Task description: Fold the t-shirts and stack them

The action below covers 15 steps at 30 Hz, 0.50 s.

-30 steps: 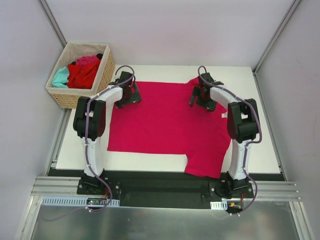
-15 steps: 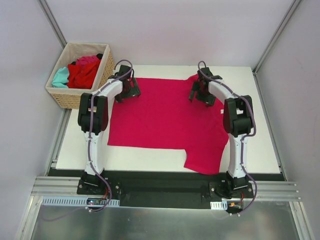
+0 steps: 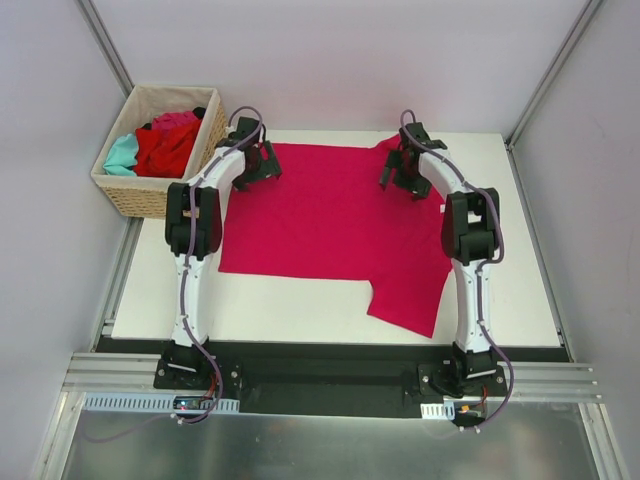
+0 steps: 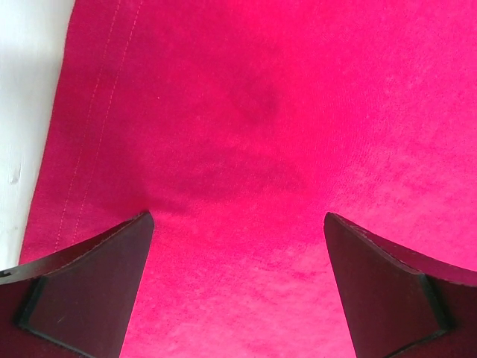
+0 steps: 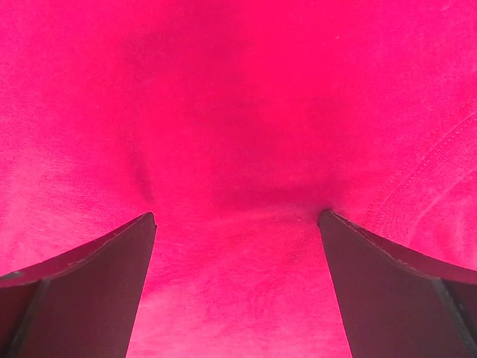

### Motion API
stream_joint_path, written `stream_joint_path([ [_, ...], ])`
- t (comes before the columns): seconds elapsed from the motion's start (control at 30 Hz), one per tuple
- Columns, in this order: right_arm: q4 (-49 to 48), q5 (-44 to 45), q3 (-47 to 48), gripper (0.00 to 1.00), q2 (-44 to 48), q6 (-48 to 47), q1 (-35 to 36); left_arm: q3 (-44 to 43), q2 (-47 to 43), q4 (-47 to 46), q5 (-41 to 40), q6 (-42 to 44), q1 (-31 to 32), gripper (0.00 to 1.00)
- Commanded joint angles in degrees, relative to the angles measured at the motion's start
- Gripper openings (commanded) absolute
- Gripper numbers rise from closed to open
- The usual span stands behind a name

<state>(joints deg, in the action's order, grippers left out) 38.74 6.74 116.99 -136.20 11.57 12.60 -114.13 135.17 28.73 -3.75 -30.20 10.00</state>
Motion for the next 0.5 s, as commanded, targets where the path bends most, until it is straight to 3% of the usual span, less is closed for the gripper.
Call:
stream_joint_path([
  [0.0,0.65,0.89,-0.52,0.96,3.03,-1.81,-0.30,-2.86,-2.96,2.12,2.95,2.16,-0.68,0.99],
  [0.23,-7.80,4.60,-19.85,0.96,36.38,-4.54,3.30,5.74,-26.16,1.33,2.78,2.25,3.70,0.99],
  [0.33,-7.37,0.56,-30.12,0.96,45.73,-3.49,5.41,14.96,-37.50,1.07,5.40,-0.74,5.37,0.99],
  [0.47,-5.79,5.10,-45.59,0.96,64.51,-3.75,8.75,35.16,-52.60,-0.33,6.30,-3.02,6.35,0.99],
])
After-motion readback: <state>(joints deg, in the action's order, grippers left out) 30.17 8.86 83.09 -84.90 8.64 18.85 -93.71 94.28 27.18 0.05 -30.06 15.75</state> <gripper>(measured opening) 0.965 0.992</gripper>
